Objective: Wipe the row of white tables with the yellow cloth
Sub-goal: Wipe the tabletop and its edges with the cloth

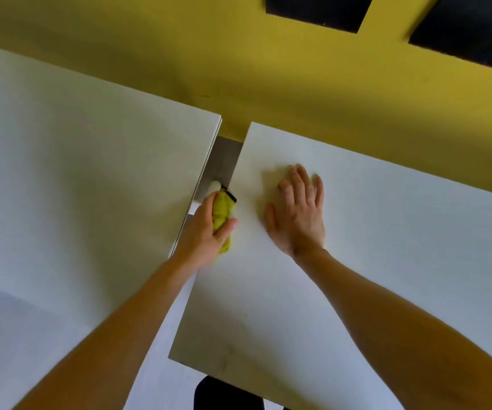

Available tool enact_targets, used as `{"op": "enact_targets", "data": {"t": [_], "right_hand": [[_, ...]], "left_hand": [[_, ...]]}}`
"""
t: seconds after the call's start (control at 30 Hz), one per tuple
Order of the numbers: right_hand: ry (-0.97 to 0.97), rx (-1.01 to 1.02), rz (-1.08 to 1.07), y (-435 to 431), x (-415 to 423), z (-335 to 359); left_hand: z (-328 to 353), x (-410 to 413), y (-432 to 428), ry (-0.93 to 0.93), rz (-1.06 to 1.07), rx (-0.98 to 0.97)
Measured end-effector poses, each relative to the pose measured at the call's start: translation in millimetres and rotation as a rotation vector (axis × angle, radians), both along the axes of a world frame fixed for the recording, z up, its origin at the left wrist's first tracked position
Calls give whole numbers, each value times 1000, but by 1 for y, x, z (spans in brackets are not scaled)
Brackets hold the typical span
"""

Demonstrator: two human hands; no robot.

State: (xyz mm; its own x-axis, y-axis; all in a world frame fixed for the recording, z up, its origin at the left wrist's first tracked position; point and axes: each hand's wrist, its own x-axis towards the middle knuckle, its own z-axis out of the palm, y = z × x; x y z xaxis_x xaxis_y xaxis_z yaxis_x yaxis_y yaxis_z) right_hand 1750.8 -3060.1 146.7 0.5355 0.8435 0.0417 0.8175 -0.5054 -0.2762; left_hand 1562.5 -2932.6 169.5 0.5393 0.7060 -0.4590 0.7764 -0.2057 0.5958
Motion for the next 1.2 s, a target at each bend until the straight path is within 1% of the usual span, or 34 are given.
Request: {"op": "enact_targets", "data": {"t": [0.07, 0.13, 0.17, 0.23, 0.3, 0.33, 0.37, 0.4, 0.43, 0.47, 0.5, 0.53, 0.57, 0.63, 0.7, 0.73, 0.77, 0.9, 0.97, 1.0, 1.1, 1.2], "right_hand": [[10, 21, 9, -1, 0, 0], [47, 44, 3, -1, 2, 1], [74, 52, -4, 0, 2, 1], [165, 104, -21, -1, 4, 1], [348, 239, -88, -4, 10, 5], [479, 325, -173, -7, 15, 14], [599, 410, -290, -11, 22, 26], [656, 484, -410, -16, 31, 40], [639, 538, -497, -21, 39, 54], [576, 572, -533, -27, 46, 65], [513, 589, -519, -31, 51, 71], [456, 584, -455, -30, 54, 71], [416, 542, -366, -25, 56, 68], [362, 329, -217, -9, 55, 47], [229, 106, -111, 8, 49, 25], [160, 44, -75, 12, 47, 17], [118, 26, -58, 13, 47, 13], [41, 96, -16, -4, 74, 21], [-7, 37, -53, -7, 92, 19], [0, 2, -77, -3, 97, 17], [4, -7, -123, 36, 97, 9], [74, -42, -82, 104, 89, 12]], "left_hand": [[8, -46, -26, 45, -35, -30], [12, -63, -31, 100, -95, 3], [16, -58, -26, 149, -126, 61], [36, -26, -13, 214, -157, 242], [67, 22, -5, 151, -198, 433], [84, 47, -5, 96, -230, 495], [97, 70, -6, 42, -264, 517], [106, 89, -9, -9, -297, 498], [112, 104, -14, -62, -323, 463], [113, 114, -19, -108, -333, 433], [108, 119, -22, -135, -315, 413], [99, 118, -23, -138, -275, 405], [85, 112, -23, -115, -227, 409], [55, 95, -23, -29, -167, 444], [20, 77, -27, 46, -225, 522], [4, 70, -30, 74, -273, 569], [-9, 65, -33, 89, -310, 615], [-28, 57, -44, -8, -281, 750], [-28, 58, -46, -33, -260, 767], [-28, 58, -46, -33, -248, 763], [-29, 59, -48, -33, -220, 765], [-32, 58, -47, -19, -206, 777]]}}
